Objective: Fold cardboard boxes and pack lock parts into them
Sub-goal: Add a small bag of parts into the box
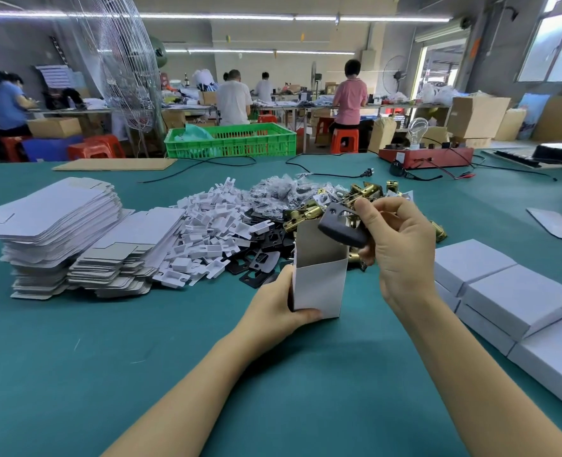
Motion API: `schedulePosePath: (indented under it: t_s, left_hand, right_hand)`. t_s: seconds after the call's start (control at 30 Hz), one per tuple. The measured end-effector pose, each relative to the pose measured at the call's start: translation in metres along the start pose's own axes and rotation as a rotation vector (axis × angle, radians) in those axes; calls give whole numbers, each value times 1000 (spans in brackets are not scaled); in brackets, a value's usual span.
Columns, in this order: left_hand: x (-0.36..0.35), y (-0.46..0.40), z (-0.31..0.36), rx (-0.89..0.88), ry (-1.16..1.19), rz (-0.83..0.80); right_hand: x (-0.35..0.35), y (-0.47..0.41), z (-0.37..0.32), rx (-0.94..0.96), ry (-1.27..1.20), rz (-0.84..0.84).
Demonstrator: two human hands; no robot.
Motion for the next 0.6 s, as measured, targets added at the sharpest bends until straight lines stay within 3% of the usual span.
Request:
schedulePosePath:
  t_s: [0.33,0.6]
  left_hand:
    - [-1,-1,-2,10,32,10]
    - [0,-2,-5,1,37,42]
  right_hand:
    - [-1,-4,7,-1,104,-177]
    - [1,-6,6,271,455,-262]
Point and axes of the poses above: each hand's wrist, its own y-axis away from the middle knuckle, its own x-axis out of the back of the hand, z = x × y, the point moved 2 cm from there along -y, towards the middle knuckle, and after that the axes turned 8 degrees about y, right-handed, at the moved point
